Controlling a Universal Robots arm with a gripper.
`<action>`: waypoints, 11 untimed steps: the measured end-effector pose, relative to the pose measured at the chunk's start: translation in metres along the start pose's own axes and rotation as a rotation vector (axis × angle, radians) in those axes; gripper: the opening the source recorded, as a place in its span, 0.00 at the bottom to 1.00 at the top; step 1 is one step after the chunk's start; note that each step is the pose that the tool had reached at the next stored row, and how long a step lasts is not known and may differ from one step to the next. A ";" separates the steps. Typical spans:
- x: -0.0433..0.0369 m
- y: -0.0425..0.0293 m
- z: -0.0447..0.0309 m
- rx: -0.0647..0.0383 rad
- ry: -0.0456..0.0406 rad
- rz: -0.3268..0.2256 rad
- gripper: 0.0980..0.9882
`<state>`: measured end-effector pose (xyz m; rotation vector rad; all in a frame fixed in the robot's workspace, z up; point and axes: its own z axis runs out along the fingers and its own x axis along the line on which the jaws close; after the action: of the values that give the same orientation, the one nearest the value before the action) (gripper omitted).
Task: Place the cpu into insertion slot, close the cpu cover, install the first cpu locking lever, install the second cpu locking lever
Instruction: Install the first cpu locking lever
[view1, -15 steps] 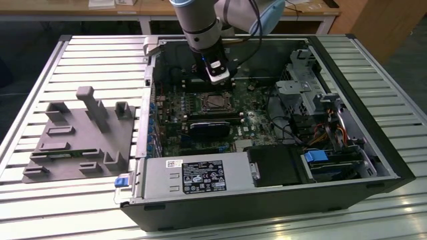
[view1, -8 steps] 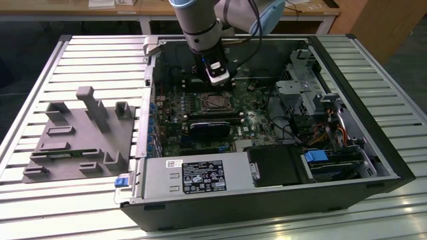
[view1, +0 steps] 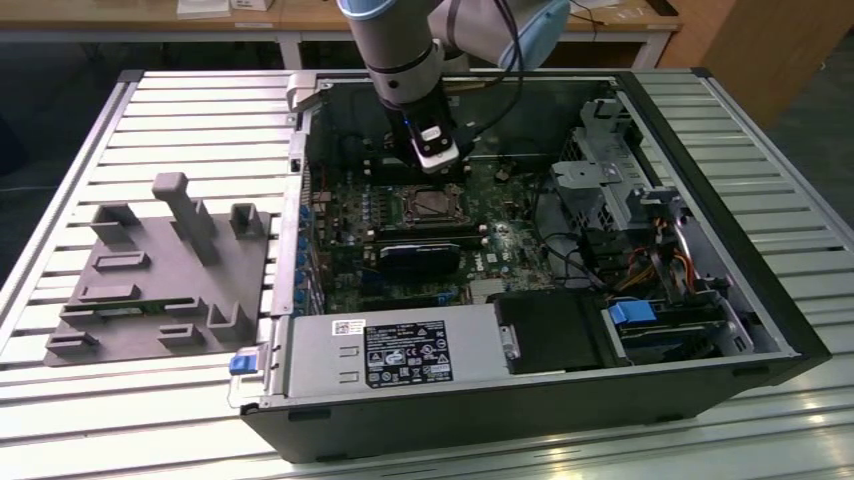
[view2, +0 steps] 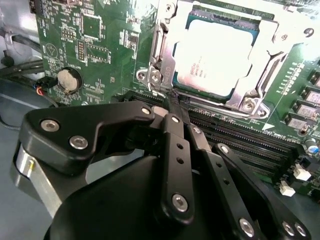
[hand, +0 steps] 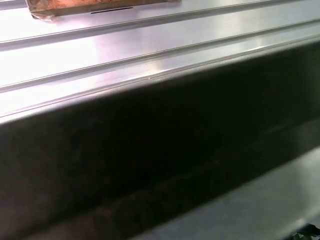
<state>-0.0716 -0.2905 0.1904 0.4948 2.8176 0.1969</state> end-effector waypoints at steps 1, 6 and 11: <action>0.0000 0.0000 0.0002 -0.001 0.0002 0.000 0.00; 0.0000 0.0001 0.0001 -0.003 0.0009 0.001 0.00; -0.0017 0.0013 -0.0065 -0.003 0.0009 0.001 0.00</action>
<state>-0.0716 -0.2905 0.1973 0.4955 2.8175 0.2017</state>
